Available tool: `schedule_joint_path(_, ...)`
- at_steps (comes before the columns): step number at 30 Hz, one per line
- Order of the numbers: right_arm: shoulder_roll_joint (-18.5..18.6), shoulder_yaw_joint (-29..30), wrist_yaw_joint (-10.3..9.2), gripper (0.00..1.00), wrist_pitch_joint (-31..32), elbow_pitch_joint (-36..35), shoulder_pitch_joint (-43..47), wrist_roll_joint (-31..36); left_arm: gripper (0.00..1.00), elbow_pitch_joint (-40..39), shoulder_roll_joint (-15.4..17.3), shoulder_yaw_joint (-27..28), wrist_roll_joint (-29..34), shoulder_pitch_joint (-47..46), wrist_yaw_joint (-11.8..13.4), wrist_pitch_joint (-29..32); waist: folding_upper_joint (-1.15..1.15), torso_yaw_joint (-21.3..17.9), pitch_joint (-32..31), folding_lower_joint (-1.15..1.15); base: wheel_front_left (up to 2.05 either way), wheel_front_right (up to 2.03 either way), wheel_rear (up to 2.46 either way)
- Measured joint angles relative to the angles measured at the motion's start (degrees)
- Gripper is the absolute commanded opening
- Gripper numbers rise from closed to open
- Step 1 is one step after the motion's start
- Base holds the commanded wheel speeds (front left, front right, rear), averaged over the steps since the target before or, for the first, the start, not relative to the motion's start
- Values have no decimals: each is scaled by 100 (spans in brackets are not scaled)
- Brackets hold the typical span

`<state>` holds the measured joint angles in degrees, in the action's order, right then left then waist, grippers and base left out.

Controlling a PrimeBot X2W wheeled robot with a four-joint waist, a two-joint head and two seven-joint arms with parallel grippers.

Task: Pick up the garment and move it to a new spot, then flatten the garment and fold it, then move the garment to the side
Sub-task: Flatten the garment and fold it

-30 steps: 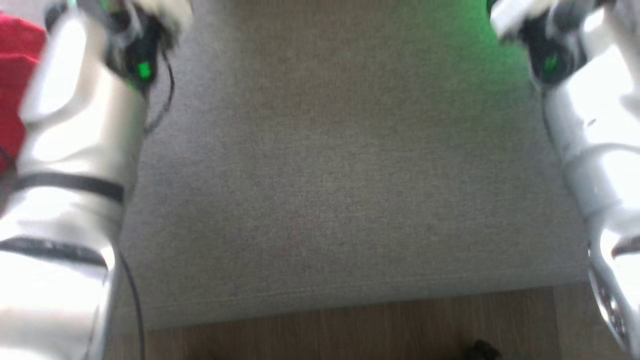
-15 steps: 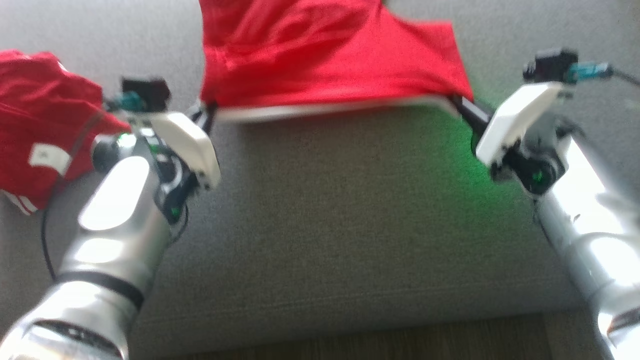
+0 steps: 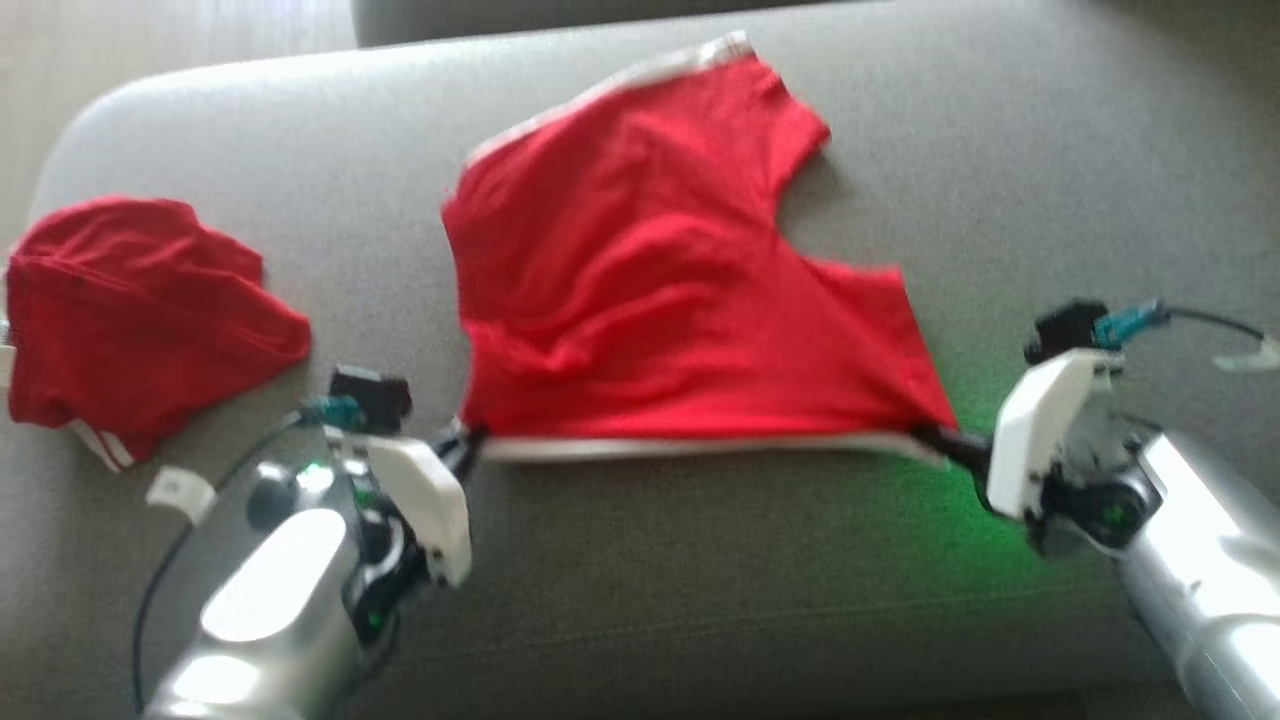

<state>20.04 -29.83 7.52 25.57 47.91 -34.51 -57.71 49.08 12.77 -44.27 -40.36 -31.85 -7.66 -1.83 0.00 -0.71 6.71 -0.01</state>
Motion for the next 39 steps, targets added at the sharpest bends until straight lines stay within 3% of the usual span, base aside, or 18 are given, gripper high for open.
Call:
schedule_joint_path(12, 621, 55, 0, 0, 1694, -1021, 1054, -572, 0, -1530, 870, -883, -878, 1259, 0, 1062, 0, 58, -624, 0, 0, 0, 0)
schedule_joint_path(18, 868, 335, 0, 0, 2236, -1583, 1642, -600, 0, -2430, 1349, -1037, -1232, 1699, 0, 1540, 0, 101, -795, 0, 0, 0, 0)
schedule_joint_path(30, 730, 1407, 0, 0, 2282, -2566, 1750, -232, 0, -3665, 1813, -772, -1521, 1777, 331, 1894, 0, 225, -648, 0, 0, 0, 0)
schedule_joint_path(39, 421, 2160, 0, 0, 2327, -2931, 1080, 479, 0, -4183, 1879, -449, -1791, 1078, 497, 2261, 0, 497, -237, 0, 0, 0, 0)
